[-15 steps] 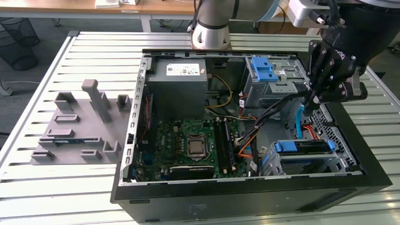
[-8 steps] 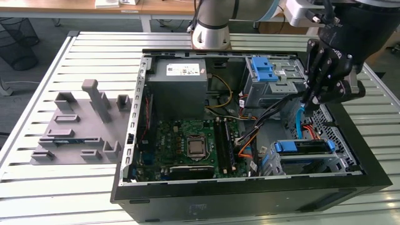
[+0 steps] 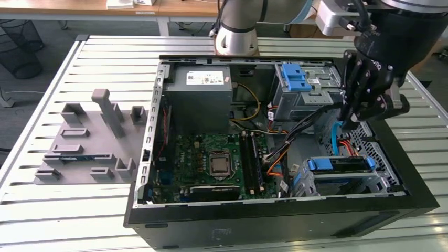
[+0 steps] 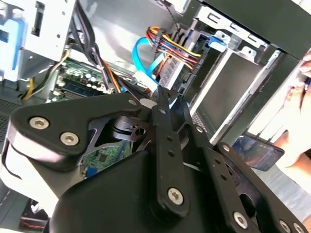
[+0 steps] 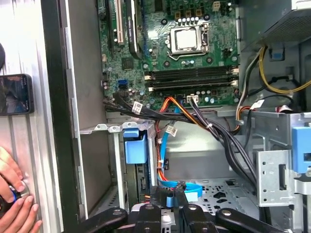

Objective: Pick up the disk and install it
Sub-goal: 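Insert the second disk wire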

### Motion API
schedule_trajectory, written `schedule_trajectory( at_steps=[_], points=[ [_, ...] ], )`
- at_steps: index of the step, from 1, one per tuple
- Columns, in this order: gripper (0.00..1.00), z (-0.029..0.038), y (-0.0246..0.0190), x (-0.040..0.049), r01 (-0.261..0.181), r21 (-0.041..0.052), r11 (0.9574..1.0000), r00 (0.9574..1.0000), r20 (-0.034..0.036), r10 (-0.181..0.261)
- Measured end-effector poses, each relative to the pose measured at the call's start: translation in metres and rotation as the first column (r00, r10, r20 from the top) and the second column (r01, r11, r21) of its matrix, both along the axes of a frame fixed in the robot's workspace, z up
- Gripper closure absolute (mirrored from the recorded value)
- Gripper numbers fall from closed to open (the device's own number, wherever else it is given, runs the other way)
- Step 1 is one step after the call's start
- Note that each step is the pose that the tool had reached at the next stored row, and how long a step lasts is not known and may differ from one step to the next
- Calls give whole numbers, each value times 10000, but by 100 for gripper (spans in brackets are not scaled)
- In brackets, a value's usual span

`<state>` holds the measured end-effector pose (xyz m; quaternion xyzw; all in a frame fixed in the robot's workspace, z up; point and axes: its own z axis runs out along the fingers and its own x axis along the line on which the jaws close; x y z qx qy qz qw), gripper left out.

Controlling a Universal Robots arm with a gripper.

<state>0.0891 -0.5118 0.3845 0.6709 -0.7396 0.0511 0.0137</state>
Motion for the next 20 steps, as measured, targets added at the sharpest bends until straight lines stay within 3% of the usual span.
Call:
schedule_trajectory(
  at_steps=[7,11,14,19,20],
  points=[
    [76,-89,9,0,49,-210,9998,10000,46,-48],
    [84,-108,8,10,74,-199,9998,10000,49,-73],
    [84,-121,3,29,91,-28,10000,9999,47,-91],
    [84,-152,-61,33,91,450,9989,9999,43,-93],
    [84,-154,-75,33,91,584,9983,9999,40,-93]
  ],
)
